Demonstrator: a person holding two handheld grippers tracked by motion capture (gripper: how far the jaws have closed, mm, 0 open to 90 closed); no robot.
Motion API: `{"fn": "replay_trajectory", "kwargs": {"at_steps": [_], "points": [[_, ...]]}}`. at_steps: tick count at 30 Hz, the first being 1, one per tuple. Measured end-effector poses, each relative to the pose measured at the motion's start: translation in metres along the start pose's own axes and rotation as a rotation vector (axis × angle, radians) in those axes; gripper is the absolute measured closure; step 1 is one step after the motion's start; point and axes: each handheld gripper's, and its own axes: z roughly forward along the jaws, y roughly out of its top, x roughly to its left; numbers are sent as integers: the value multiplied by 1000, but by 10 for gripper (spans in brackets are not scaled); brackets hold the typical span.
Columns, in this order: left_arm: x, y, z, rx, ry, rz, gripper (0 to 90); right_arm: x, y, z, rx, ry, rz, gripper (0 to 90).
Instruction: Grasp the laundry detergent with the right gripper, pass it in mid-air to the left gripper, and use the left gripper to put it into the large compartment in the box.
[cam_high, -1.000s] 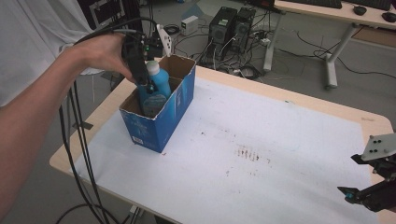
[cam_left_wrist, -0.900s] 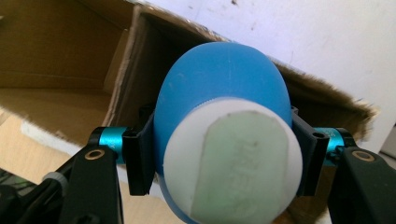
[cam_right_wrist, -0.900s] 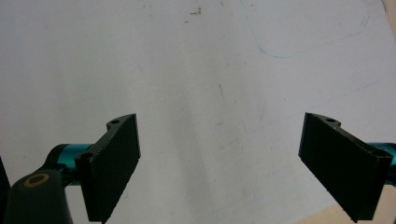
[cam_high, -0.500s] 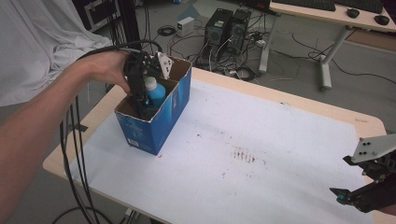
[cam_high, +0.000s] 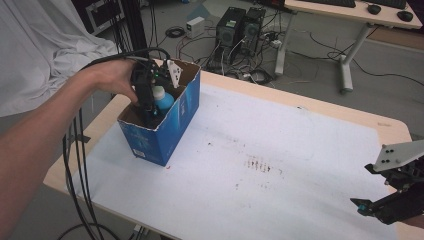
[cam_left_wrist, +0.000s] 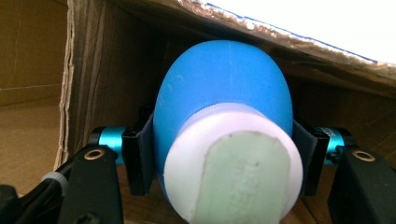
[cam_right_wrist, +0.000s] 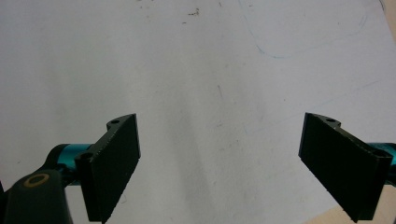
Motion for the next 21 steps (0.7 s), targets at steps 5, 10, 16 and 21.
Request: {"fn": "replay_trajectory", "kwargs": {"at_steps": [5, 10, 16, 21], "points": [[-1, -1, 1, -12, 1, -11, 377, 0, -1, -1, -6, -3, 2, 121], [0, 1, 1, -4, -3, -12, 376, 1, 0, 0, 1, 4, -3, 121], [2, 1, 1, -1, -3, -26, 372, 3, 1, 1, 6, 3, 0, 121], [4, 3, -1, -5, 4, -48, 335, 3, 1, 1, 3, 4, -4, 121]]}}
